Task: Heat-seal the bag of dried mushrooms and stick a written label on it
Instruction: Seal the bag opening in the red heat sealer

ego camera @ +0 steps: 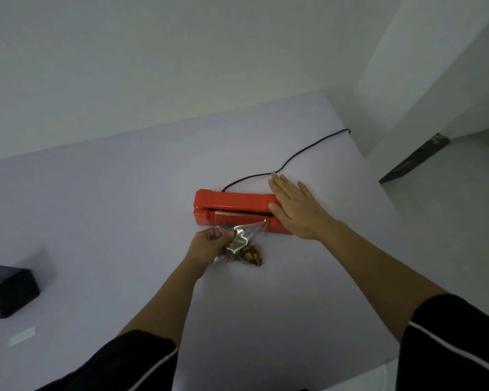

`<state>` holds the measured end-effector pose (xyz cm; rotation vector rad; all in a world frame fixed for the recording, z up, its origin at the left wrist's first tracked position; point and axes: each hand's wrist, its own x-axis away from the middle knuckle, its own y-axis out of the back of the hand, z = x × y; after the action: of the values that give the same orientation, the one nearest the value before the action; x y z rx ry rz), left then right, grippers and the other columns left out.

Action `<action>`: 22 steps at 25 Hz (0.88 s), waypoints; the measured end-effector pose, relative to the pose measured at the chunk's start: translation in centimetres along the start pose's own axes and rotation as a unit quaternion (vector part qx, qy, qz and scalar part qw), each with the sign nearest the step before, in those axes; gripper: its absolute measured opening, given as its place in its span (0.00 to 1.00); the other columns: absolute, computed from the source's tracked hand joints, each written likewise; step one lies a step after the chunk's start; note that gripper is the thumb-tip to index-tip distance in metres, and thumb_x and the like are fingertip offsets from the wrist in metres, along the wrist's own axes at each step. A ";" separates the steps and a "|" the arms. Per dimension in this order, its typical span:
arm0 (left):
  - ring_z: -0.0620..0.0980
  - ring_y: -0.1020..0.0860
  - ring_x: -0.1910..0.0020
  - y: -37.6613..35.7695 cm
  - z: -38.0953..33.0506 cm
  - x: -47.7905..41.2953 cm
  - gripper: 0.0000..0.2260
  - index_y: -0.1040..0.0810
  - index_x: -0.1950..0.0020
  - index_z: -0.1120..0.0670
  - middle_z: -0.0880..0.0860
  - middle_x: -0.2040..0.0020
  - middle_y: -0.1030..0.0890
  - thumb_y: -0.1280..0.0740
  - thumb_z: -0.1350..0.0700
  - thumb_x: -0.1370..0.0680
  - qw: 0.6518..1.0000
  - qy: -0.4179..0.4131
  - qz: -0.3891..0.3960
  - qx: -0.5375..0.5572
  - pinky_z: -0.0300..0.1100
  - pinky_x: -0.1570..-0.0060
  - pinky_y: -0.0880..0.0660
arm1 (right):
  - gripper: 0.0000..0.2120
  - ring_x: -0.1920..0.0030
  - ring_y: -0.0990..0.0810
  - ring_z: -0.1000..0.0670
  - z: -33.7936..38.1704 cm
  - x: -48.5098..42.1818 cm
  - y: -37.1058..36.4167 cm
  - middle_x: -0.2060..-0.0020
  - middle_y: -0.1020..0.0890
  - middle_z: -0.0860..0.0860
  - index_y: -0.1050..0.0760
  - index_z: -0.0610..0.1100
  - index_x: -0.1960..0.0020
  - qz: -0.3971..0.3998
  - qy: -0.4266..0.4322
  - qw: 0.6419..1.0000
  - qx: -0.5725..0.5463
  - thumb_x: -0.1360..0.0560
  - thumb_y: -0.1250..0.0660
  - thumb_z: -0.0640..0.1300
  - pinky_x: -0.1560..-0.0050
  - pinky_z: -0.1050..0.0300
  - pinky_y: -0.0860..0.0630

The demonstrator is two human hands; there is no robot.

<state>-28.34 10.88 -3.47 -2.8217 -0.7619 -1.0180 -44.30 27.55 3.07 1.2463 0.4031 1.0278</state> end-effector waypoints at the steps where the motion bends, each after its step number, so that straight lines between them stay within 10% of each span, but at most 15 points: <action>1: 0.50 0.20 0.64 0.0 -0.1 0.1 0.12 0.19 0.55 0.63 0.58 0.58 0.16 0.29 0.53 0.27 1.000 0.000 0.000 -0.004 0.38 0.63 0.23 | 0.30 0.24 0.53 0.50 0.2 0.1 1.1 0.23 0.52 0.49 0.56 0.44 0.24 -0.016 0.019 1.000 0.000 0.20 0.50 0.56 0.24 0.47 0.56; 5: 0.49 0.20 0.63 0.0 -0.2 0.1 0.13 0.19 0.54 0.64 0.57 0.59 0.17 0.30 0.53 0.26 1.000 0.001 -0.008 -0.017 0.38 0.63 0.24 | 0.33 0.39 0.26 0.45 2.0 0.5 6.0 0.37 0.24 0.46 0.39 0.45 0.28 -0.085 0.058 0.995 -0.003 0.27 0.35 0.58 0.37 0.51 0.33; 10: 0.48 0.22 0.66 0.1 -0.6 0.6 0.13 0.20 0.55 0.64 0.54 0.63 0.18 0.30 0.53 0.26 1.000 0.003 -0.008 -0.022 0.35 0.67 0.25 | 0.34 0.41 0.24 0.53 8.2 -0.5 9.1 0.44 0.20 0.51 0.35 0.50 0.32 -0.181 0.051 0.960 -0.205 0.33 0.27 0.56 0.37 0.54 0.32; 14: 0.49 0.23 0.65 0.2 -0.6 0.7 0.16 0.22 0.53 0.67 0.56 0.61 0.19 0.30 0.52 0.26 0.999 0.006 -0.008 -0.033 0.36 0.63 0.25 | 0.32 0.33 0.31 0.57 11.2 -2.9 9.0 0.37 0.24 0.58 0.45 0.54 0.28 -0.019 0.122 0.893 -0.432 0.26 0.32 0.49 0.31 0.53 0.39; 17: 0.50 0.22 0.62 0.3 -0.7 0.7 0.16 0.21 0.53 0.65 0.57 0.59 0.19 0.31 0.51 0.26 0.999 0.010 -0.004 -0.036 0.38 0.61 0.25 | 0.23 0.34 0.29 0.55 8.1 -3.4 7.5 0.38 0.25 0.57 0.40 0.53 0.30 -0.062 0.052 0.849 -0.523 0.22 0.38 0.40 0.37 0.60 0.32; 19: 0.51 0.20 0.56 0.5 -0.8 1.0 0.14 0.21 0.50 0.61 0.55 0.55 0.18 0.31 0.50 0.26 0.999 0.014 0.003 -0.044 0.40 0.57 0.23 | 0.26 0.37 0.29 0.55 4.4 -2.9 5.6 0.36 0.26 0.52 0.38 0.48 0.30 -0.120 -0.062 0.872 -0.470 0.24 0.41 0.33 0.48 0.63 0.29; 22: 0.51 0.23 0.46 0.2 -1.4 1.7 0.16 0.25 0.40 0.52 0.51 0.46 0.21 0.36 0.46 0.24 0.998 -0.013 -0.009 -0.054 0.44 0.47 0.26 | 0.38 0.28 0.38 0.48 -0.6 -1.3 1.7 0.26 0.39 0.46 0.46 0.45 0.25 0.009 -0.174 0.941 -0.291 0.31 0.37 0.30 0.37 0.57 0.32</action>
<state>-27.93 11.11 -1.31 -2.9290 -0.7597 -1.0571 -46.16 26.84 4.09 0.8646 -0.1835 0.8336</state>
